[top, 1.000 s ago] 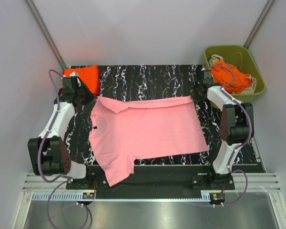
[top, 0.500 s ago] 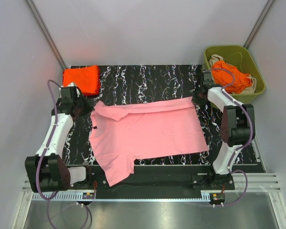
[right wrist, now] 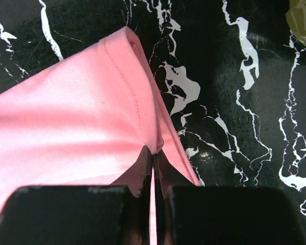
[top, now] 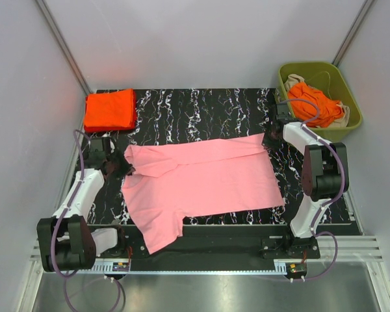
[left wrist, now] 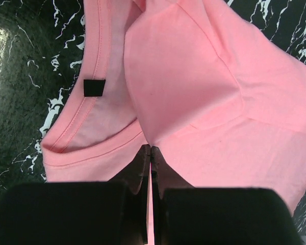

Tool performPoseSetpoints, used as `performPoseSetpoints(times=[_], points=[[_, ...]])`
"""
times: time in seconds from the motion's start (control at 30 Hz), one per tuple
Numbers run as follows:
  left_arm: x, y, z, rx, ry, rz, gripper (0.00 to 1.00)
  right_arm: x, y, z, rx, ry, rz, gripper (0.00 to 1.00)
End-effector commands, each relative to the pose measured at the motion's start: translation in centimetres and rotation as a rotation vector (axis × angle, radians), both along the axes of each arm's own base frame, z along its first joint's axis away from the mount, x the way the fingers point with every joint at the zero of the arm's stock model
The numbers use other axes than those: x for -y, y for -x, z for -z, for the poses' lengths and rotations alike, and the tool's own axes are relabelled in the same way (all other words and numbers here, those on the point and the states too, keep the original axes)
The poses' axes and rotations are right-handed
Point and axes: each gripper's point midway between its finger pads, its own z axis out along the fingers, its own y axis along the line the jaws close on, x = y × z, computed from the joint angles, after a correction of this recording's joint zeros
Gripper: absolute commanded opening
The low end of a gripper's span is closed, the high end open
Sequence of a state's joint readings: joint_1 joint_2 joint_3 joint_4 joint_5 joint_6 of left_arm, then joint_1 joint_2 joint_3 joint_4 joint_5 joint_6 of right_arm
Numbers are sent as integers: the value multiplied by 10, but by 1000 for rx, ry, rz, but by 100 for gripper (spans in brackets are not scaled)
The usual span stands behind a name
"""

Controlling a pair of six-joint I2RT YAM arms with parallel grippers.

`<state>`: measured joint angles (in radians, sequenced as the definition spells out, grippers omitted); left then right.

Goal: Fold and stack the t-shirts
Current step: Fold the tshirt

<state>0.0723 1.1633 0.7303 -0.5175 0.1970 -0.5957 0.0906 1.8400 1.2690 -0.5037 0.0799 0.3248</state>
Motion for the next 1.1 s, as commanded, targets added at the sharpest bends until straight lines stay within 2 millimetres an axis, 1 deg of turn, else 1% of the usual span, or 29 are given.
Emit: performPoseSetpoints(times=[0.0, 0.17, 0.23, 0.3, 0.33, 0.43, 0.53, 0.63, 0.7, 0.73, 0.8, 0.87, 0.93, 1.07], points=[[-2, -14, -13, 84, -3, -4, 0, 9, -3, -8, 24, 43, 6, 0], [-5, -10, -20, 104, -22, -7, 0, 11, -3, -9, 28, 50, 13, 0], [-2, -3, -14, 86, 0, -15, 0, 11, -2, -9, 26, 51, 17, 0], [2, 1, -14, 95, 26, -29, 0, 11, -1, -10, 27, 50, 20, 1], [3, 4, -10, 85, 32, -31, 0, 11, 0, -10, 26, 48, 21, 0], [0, 6, -11, 96, 13, -34, 0, 10, 0, -15, 38, 40, 21, 0], [-2, 4, -22, 129, 4, -41, 0, 10, 1, -20, 49, 38, 24, 0], [-5, 2, -34, 151, -14, -49, 0, 11, 2, -17, 40, 44, 25, 0], [-9, 2, -44, 165, -40, -47, 0, 15, 1, -15, 37, 69, 32, 0], [-15, 2, -49, 176, -69, -65, 0, 17, 0, -12, 28, 78, 36, 0], [-20, 2, -60, 194, -104, -71, 0, 16, -4, -12, 31, 76, 35, 0], [-25, 3, -65, 201, -132, -77, 0, 19, -7, -14, 37, 90, 40, 0], [-24, 5, -65, 194, -129, -71, 0, 23, -6, -13, 32, 110, 49, 0], [-16, 8, -51, 159, -93, -45, 0, 23, -2, -12, 22, 114, 45, 0]])
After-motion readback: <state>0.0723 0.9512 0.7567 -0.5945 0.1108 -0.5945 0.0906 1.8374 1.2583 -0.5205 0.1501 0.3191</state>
